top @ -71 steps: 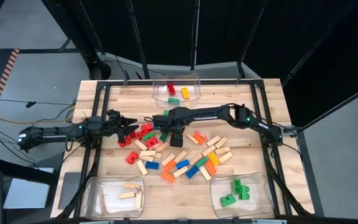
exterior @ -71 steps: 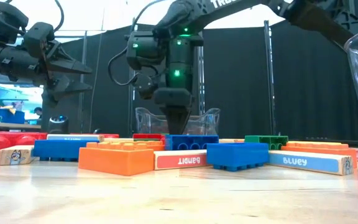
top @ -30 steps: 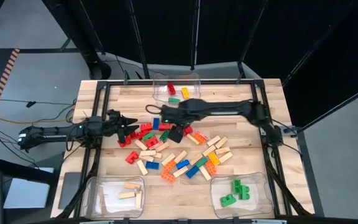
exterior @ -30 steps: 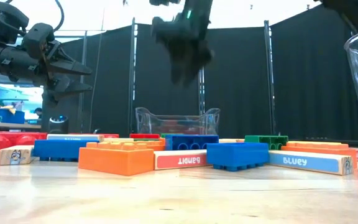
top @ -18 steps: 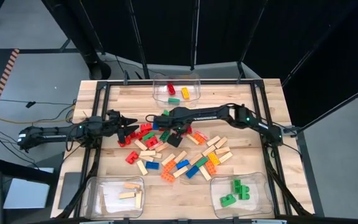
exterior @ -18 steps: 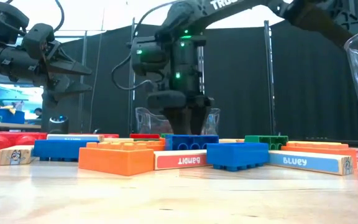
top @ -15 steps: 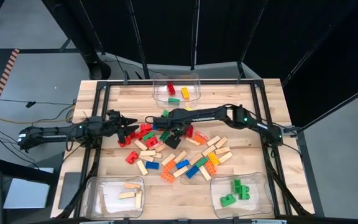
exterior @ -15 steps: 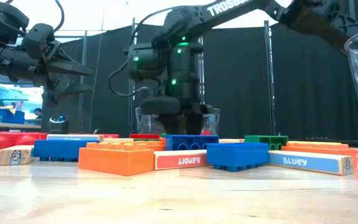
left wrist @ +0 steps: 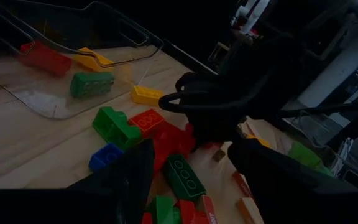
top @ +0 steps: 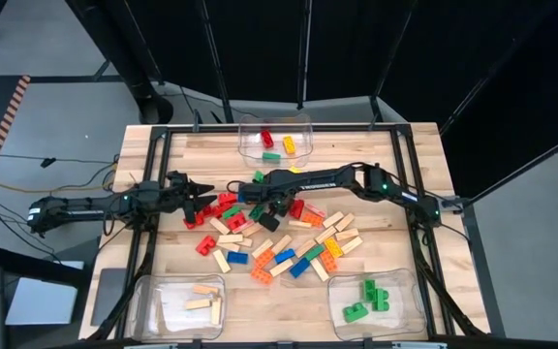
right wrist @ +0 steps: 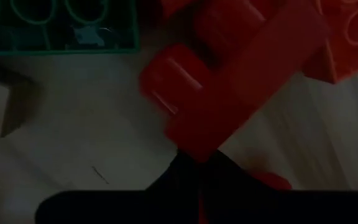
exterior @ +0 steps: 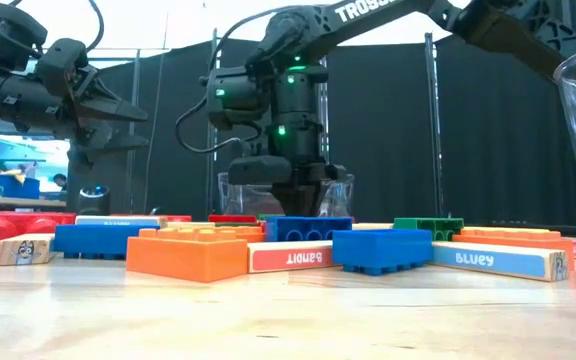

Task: Sort blocks by size
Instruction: Put the 2-stud red game piece into the bottom right transparent bin

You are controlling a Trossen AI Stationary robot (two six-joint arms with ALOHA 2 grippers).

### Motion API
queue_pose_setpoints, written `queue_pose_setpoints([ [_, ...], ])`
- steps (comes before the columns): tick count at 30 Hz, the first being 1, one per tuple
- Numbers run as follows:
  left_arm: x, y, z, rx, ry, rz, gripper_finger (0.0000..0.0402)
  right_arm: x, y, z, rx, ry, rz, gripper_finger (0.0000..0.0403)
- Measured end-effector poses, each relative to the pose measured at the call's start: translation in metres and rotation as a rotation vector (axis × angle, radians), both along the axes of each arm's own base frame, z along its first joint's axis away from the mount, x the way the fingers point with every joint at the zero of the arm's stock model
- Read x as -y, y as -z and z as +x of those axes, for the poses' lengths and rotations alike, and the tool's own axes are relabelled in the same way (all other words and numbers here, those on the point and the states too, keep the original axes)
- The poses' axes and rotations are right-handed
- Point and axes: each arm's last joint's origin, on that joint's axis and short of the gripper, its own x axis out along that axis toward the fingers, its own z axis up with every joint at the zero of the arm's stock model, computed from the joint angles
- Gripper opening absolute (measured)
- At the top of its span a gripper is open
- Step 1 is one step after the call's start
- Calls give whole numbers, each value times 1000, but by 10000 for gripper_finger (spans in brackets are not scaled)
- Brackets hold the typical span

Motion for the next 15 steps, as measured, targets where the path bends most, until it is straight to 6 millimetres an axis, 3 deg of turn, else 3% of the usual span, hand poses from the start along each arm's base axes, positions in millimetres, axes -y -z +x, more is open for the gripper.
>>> queue_pose_setpoints([
  [8, 0, 0, 0, 0, 0, 0, 245, -3, -49, -13, 50, -18, -30, 19],
  [11, 0, 0, 0, 0, 0, 1, 245, -1, -65, -14, 119, 9, -64, 60],
  [15, 0, 0, 0, 0, -1, 1, 245, 3, -75, -7, 241, 96, -109, 144],
])
